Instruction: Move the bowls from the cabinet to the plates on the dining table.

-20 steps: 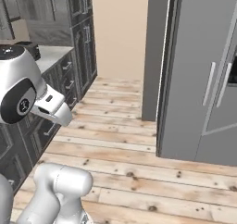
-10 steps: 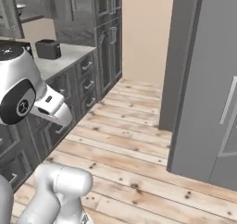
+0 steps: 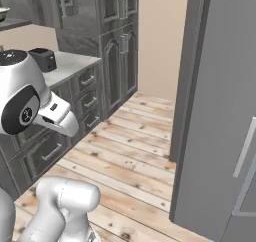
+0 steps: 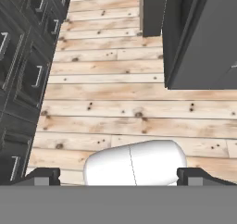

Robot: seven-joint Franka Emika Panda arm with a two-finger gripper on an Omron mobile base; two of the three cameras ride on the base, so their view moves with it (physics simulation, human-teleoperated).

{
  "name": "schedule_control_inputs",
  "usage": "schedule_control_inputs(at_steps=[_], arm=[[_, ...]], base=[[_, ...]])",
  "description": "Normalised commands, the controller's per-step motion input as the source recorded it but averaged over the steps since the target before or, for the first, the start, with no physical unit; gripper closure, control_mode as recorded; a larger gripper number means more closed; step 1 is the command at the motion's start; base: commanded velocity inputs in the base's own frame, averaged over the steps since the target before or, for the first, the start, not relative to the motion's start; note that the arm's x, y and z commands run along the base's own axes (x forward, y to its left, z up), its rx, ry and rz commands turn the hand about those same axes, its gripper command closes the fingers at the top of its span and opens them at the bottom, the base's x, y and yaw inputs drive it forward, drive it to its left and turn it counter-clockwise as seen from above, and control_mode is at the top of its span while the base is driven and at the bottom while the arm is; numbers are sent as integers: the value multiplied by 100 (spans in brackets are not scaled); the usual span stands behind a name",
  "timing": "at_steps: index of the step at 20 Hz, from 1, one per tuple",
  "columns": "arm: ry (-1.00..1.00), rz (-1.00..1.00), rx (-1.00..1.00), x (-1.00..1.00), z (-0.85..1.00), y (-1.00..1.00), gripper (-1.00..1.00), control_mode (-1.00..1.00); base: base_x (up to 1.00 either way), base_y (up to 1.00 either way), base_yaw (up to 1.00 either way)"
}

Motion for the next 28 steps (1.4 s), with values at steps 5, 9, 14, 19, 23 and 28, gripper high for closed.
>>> schedule_control_inputs(at_steps=[5, 9, 14, 19, 23, 28], arm=[[0, 0, 0, 0, 0, 0, -100, 100], [0, 0, 0, 0, 0, 0, -100, 100], [0, 0, 0, 0, 0, 0, -100, 100], [0, 0, 0, 0, 0, 0, -100, 100], [0, 0, 0, 0, 0, 0, -100, 100], [0, 0, 0, 0, 0, 0, -100, 100]], base=[[94, -35, 41], [26, 0, 56], [0, 0, 60], [2, -24, 64], [29, -46, 54], [88, -28, 34]])
